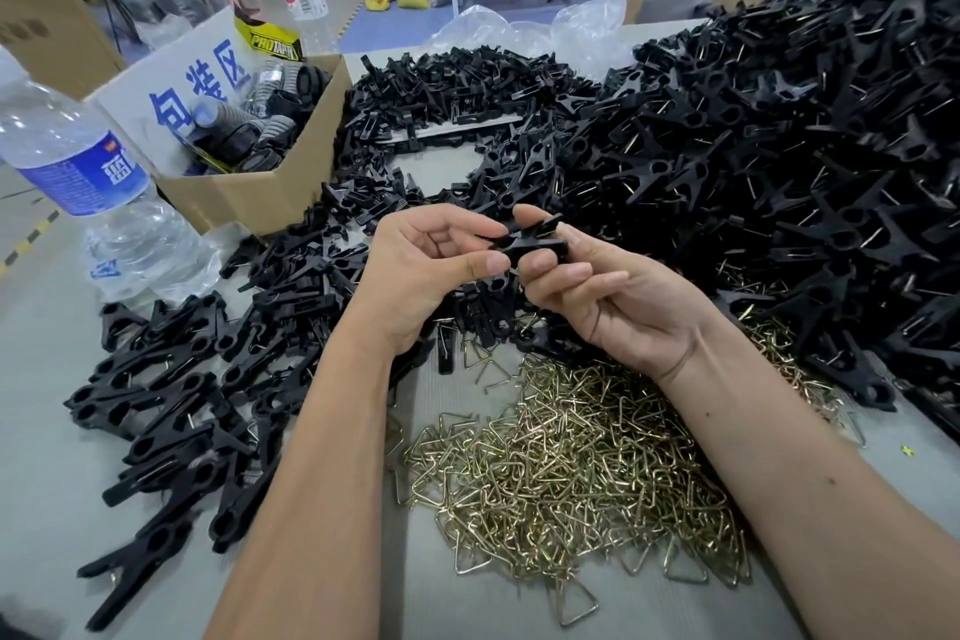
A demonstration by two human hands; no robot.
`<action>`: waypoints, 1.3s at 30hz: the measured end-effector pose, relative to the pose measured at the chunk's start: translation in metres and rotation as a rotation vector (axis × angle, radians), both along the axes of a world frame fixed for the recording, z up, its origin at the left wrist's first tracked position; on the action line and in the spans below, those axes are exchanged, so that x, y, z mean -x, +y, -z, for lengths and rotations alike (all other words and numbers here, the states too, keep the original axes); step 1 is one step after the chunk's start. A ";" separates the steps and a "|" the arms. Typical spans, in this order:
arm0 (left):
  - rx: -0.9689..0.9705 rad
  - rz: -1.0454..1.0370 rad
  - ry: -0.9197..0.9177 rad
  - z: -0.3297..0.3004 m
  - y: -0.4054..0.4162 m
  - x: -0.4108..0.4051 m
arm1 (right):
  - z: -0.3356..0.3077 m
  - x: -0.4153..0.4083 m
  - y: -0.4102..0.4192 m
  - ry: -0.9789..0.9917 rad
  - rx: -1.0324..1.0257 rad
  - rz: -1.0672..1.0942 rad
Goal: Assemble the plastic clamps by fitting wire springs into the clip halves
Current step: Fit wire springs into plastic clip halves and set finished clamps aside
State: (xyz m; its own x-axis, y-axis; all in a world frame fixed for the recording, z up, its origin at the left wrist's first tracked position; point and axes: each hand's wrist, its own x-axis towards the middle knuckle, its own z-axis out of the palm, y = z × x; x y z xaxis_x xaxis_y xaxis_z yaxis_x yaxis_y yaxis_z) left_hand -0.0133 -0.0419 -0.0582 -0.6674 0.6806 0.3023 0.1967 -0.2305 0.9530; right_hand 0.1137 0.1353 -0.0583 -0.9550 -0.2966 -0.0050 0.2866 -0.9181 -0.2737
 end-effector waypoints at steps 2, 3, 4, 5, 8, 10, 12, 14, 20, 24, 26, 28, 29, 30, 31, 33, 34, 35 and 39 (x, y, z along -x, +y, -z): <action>0.018 -0.006 0.008 0.000 -0.001 0.000 | -0.002 -0.001 0.002 -0.006 -0.046 0.003; 0.023 -0.011 0.007 0.000 -0.001 0.000 | -0.003 -0.002 0.003 -0.011 -0.069 0.004; 0.025 -0.015 0.007 0.000 -0.001 -0.001 | -0.003 -0.003 0.004 -0.022 -0.081 0.004; 0.027 -0.018 0.008 0.000 0.000 -0.001 | -0.003 -0.003 0.005 -0.035 -0.085 0.006; 0.037 -0.018 0.020 0.001 0.000 -0.002 | -0.003 -0.005 0.007 -0.058 -0.124 0.019; 0.041 -0.036 0.024 0.000 0.000 -0.003 | -0.005 -0.006 0.005 -0.043 -0.201 0.055; 0.027 -0.080 0.024 -0.002 0.002 -0.004 | -0.010 -0.005 0.004 -0.005 -0.348 0.120; 0.009 -0.136 0.017 -0.004 0.007 -0.006 | -0.023 -0.005 0.007 0.040 -0.563 0.217; 0.230 -0.393 0.017 -0.016 0.029 0.019 | -0.092 0.014 0.050 -0.035 -1.582 0.711; 0.470 -0.588 0.140 -0.031 0.045 0.061 | -0.132 0.048 0.081 -0.266 -2.488 0.576; 0.564 -0.668 0.190 -0.038 0.053 0.084 | -0.143 0.072 0.082 -0.283 -2.543 0.590; 0.687 -0.724 0.248 -0.044 0.060 0.109 | -0.145 0.108 0.073 -0.201 -2.501 0.660; 0.761 -0.736 0.290 -0.046 0.064 0.122 | -0.141 0.129 0.067 -0.147 -2.503 0.636; 0.844 -0.734 0.346 -0.047 0.068 0.133 | -0.135 0.151 0.061 -0.094 -2.527 0.561; 0.927 -0.726 0.415 -0.046 0.073 0.144 | -0.126 0.172 0.055 -0.051 -2.559 0.462; 1.070 -0.711 0.524 -0.042 0.083 0.168 | -0.105 0.217 0.049 -0.014 -2.636 0.307; 1.115 -0.704 0.534 -0.041 0.088 0.180 | -0.094 0.239 0.049 0.001 -2.678 0.264; 1.155 -0.688 0.531 -0.039 0.093 0.189 | -0.083 0.256 0.051 0.018 -2.727 0.230; 1.309 -0.569 0.490 -0.033 0.103 0.225 | -0.047 0.309 0.061 0.109 -2.928 0.031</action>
